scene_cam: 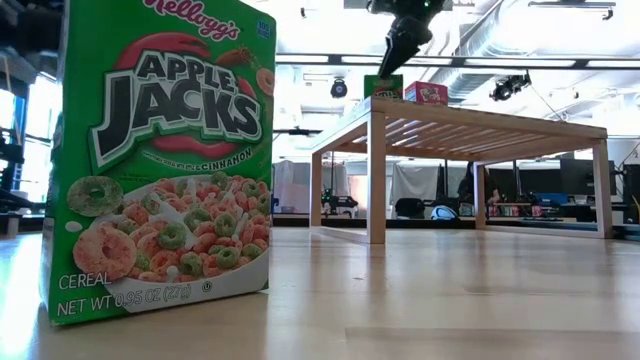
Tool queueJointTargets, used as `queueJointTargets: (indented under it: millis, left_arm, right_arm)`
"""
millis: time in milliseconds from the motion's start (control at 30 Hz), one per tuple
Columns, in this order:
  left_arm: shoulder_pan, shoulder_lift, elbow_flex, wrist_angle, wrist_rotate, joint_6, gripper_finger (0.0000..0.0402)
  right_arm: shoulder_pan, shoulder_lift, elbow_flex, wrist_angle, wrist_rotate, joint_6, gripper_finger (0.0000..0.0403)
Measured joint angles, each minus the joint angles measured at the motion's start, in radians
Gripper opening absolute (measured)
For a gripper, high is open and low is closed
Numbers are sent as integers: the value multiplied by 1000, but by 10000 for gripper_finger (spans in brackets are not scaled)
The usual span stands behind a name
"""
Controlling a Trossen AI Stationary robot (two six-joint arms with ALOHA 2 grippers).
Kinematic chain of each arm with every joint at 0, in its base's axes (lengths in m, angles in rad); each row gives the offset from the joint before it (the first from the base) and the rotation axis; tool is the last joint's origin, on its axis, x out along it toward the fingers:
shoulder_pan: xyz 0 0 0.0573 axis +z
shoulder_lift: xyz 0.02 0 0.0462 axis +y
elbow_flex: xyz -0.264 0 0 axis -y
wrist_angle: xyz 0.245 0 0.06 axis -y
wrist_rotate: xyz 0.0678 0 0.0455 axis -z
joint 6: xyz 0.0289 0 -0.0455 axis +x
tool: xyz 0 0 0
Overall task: Stack cereal on shelf
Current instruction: Put the bottom right green cereal box on the shelf
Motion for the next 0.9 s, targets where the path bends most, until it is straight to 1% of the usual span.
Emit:
queueJointTargets:
  millis: [167,233,333,433,567,700,733,800,900]
  left_arm:
    - [43,183,121,-2,9,95,0]
    - [80,263,177,0,40,129,0]
    - [143,379,261,5,116,168,0]
    - [203,494,339,45,186,187,0]
    - [268,648,453,62,253,215,0]
    - [306,801,563,82,319,246,0]
    - [312,835,589,83,330,247,0]
    - [325,900,642,85,351,249,0]
    - [335,980,704,97,369,249,0]
  right_arm:
    - [1,0,66,-15,-1,0,213]
    - [6,0,102,-28,-1,0,212]
    - [17,0,161,-56,1,15,201]
    - [36,0,216,-123,0,53,171]
    - [60,-11,238,-234,-6,102,100]
    - [76,-50,176,-310,-75,174,18]
    - [83,-67,147,-305,-84,199,9]
    - [101,-118,64,-264,-81,253,12]
    - [136,-215,-114,-115,-37,335,12]
